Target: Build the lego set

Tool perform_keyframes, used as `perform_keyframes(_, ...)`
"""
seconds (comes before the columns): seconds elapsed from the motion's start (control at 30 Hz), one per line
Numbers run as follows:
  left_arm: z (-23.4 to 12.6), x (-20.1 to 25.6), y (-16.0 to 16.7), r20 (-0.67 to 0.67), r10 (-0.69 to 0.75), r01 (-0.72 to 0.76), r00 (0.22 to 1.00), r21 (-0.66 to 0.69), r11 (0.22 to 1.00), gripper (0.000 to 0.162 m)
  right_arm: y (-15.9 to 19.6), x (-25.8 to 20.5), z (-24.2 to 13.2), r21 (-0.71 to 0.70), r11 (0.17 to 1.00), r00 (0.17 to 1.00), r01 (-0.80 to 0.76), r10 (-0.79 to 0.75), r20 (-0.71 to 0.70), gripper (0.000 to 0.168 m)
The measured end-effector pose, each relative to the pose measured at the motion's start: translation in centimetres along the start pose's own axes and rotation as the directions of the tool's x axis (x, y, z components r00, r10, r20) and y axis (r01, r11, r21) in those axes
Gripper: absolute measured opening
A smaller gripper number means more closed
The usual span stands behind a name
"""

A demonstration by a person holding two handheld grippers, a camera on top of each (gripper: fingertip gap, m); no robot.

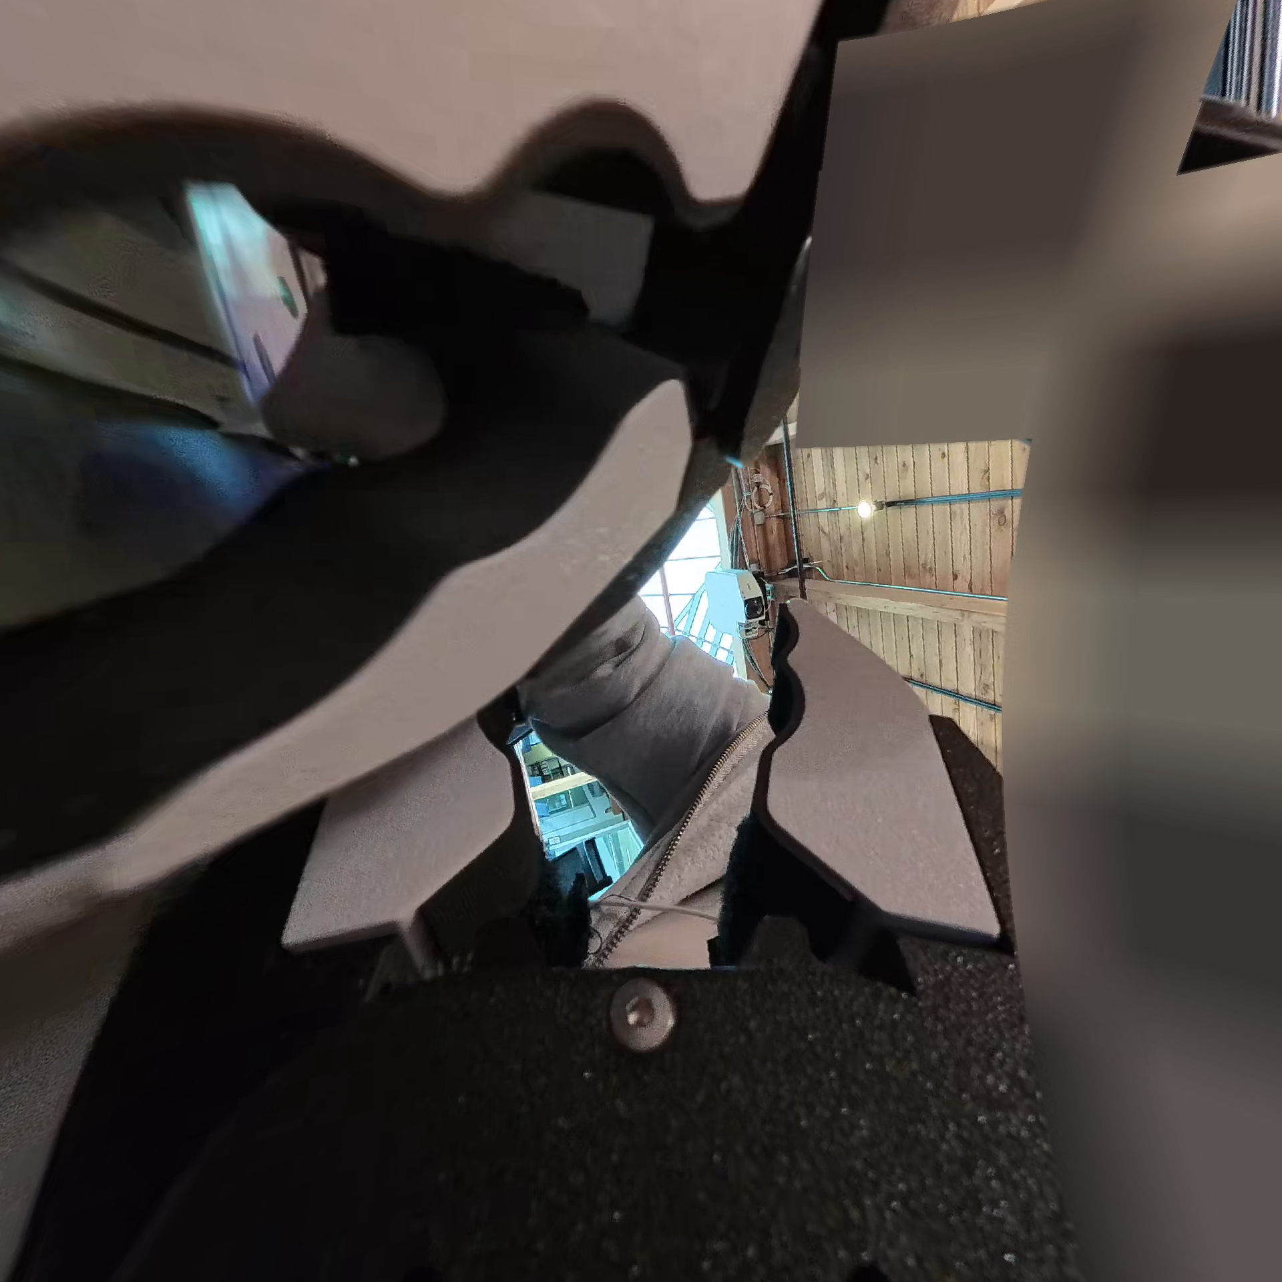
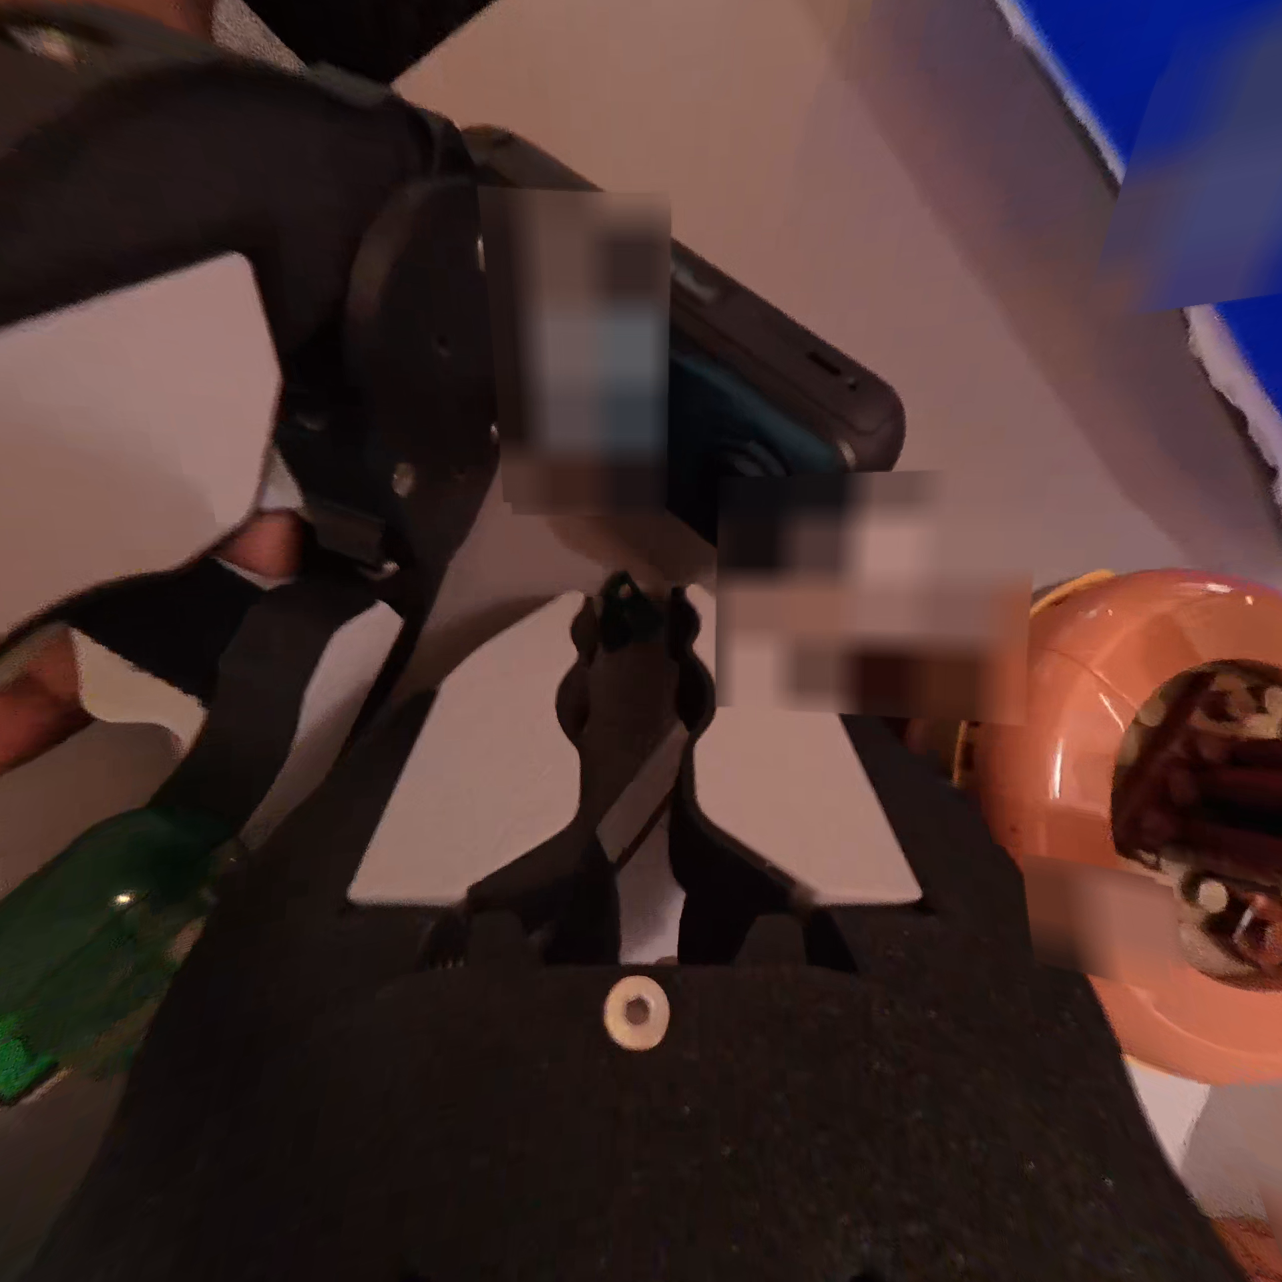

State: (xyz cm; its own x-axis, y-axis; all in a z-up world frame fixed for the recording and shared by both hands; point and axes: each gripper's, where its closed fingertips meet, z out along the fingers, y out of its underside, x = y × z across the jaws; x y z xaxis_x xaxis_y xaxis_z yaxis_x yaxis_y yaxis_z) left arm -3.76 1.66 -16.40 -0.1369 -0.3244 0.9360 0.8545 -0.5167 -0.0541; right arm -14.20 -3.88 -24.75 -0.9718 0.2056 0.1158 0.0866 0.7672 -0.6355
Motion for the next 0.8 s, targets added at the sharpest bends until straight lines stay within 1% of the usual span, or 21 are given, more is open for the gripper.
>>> perform_keyframes(0.03,0.0,0.0,0.0,-0.001,0.000,0.000,1.000,0.002,1.000,0.071,0.1,-0.1,0.0,-0.007,1.000,1.000,-0.006,0.006,0.011,0.014)
perform_keyframes(0.07,0.0,0.0,-0.1,-0.002,-0.002,0.002,1.000,0.004,1.000,0.072,0.1,-0.1,0.0,-0.008,1.000,1.000,-0.013,0.013,0.021,0.012)
perform_keyframes(0.17,0.0,0.0,-0.1,-0.005,-0.004,0.004,1.000,0.005,1.000,0.072,0.4,-0.4,-0.1,-0.030,0.999,0.998,-0.029,0.030,0.049,0.010)
perform_keyframes(0.23,0.0,0.0,-0.1,-0.004,-0.002,0.002,1.000,0.005,1.000,0.072,0.9,-0.3,-0.8,-0.039,0.998,0.999,-0.042,0.043,0.032,0.008)
perform_keyframes(0.3,0.0,0.1,-0.1,-0.005,-0.001,0.002,1.000,0.006,1.000,0.072,1.1,-0.2,-2.3,0.002,0.996,0.996,-0.092,0.092,-0.009,0.007)
perform_keyframes(0.4,0.0,0.1,-0.2,-0.014,-0.003,0.003,1.000,0.007,1.000,0.072,1.5,-0.1,-6.2,0.097,0.977,0.974,-0.189,0.199,-0.111,0.007)
perform_keyframes(0.5,-0.1,0.2,-0.4,-0.023,-0.011,0.011,1.000,0.014,1.000,0.072,3.5,-0.5,-9.8,0.118,0.959,0.924,-0.257,0.279,-0.260,0.007)
perform_keyframes(0.57,-0.1,0.2,-0.4,-0.023,-0.005,0.006,1.000,0.015,1.000,0.072,5.2,-1.3,-11.5,0.134,0.937,0.882,-0.323,0.350,-0.316,0.007)
perform_keyframes(0.7,-0.1,0.3,-0.5,-0.023,0.001,0.000,1.000,0.018,1.000,0.072,7.0,-2.6,-12.6,0.181,0.892,0.827,-0.414,0.451,-0.335,0.009)
perform_keyframes(0.8,-0.2,0.3,-0.5,-0.023,-0.001,0.001,1.000,0.018,1.000,0.072,7.5,-3.1,-12.5,0.167,0.890,0.818,-0.423,0.455,-0.351,0.018)
